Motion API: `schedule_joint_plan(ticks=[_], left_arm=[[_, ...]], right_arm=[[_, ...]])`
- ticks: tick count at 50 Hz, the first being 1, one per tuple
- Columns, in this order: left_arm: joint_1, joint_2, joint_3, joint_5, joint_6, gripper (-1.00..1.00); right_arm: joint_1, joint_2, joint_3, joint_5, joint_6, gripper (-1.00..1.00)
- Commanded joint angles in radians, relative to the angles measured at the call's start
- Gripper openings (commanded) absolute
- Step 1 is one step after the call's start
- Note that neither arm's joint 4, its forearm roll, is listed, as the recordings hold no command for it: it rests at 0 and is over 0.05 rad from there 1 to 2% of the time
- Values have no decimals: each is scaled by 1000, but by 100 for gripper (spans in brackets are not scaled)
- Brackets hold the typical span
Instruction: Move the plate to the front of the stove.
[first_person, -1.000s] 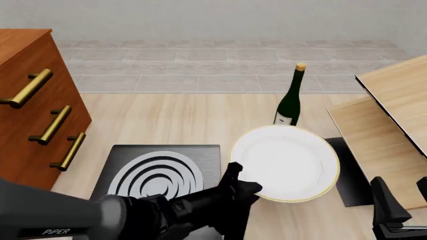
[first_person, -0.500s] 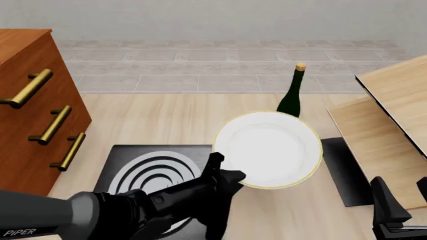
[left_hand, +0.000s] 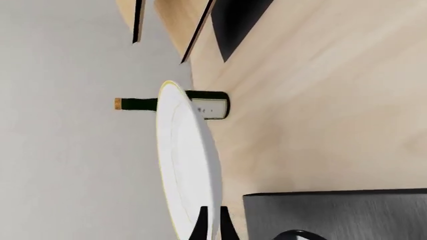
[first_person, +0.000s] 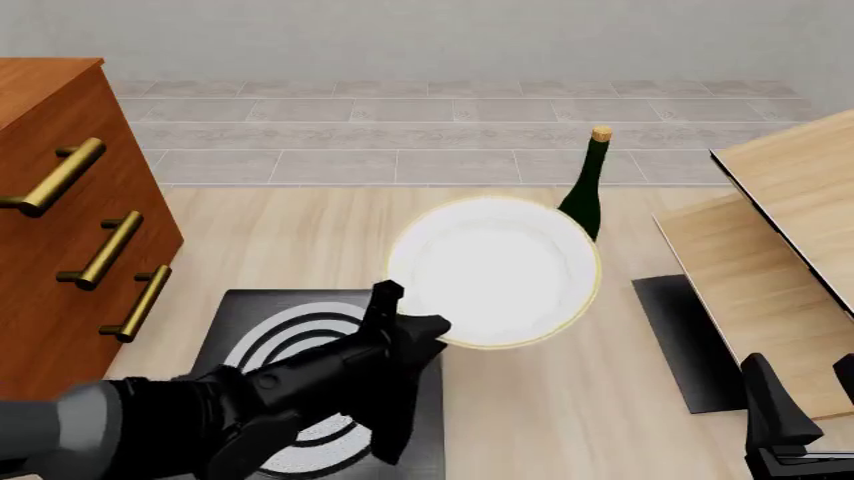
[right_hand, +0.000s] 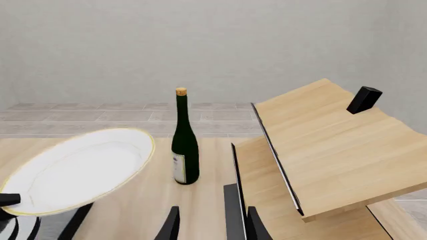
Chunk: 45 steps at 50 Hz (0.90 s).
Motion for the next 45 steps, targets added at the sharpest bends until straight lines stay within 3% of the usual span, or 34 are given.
schedule_joint_plan(ticks=[1, 24, 45], left_arm=[[27, -70, 10, 14, 32, -100], [118, -179, -67, 209, 31, -100], [238, -184, -229, 398, 22, -100]], right_arm=[[0, 0, 0, 0, 0, 100], [0, 0, 0, 0, 0, 100], [2, 0, 0, 0, -2, 100]])
